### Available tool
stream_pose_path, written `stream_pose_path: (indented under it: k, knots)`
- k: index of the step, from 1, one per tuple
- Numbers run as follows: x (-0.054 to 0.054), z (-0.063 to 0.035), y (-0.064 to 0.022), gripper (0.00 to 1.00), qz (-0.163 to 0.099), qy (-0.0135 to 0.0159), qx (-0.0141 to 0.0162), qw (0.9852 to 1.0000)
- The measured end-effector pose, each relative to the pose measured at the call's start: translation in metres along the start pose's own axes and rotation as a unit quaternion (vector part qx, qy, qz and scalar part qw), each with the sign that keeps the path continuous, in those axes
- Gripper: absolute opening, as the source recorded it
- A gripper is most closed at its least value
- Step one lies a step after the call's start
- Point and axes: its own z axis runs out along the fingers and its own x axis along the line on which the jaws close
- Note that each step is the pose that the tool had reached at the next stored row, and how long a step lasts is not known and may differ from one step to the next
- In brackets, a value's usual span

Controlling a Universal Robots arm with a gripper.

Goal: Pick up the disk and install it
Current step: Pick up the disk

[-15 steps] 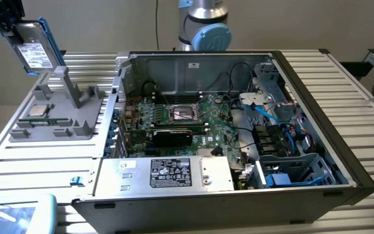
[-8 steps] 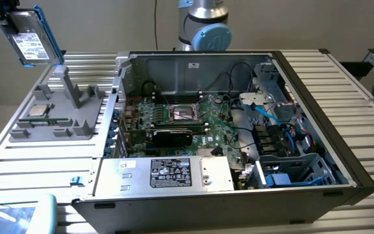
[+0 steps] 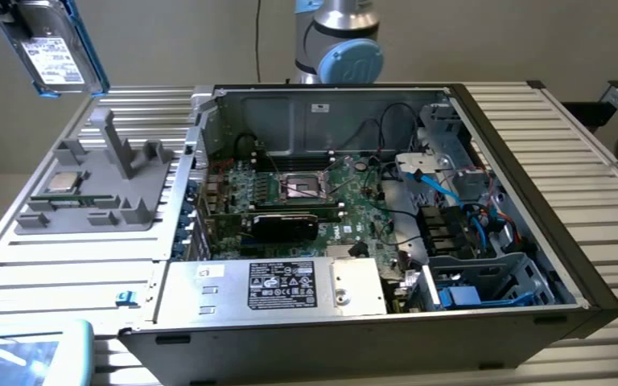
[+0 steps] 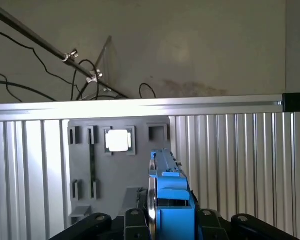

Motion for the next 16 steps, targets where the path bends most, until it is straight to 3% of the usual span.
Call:
stream_pose_path:
  k: [10, 16]
  knots:
    - [0.000, -0.0287, -0.0314, 0.37, 0.000, 0.0000, 0.0000, 1.0000]
    - [0.007, -0.0413, -0.0437, 0.37, 0.000, 0.0000, 0.0000, 1.0000]
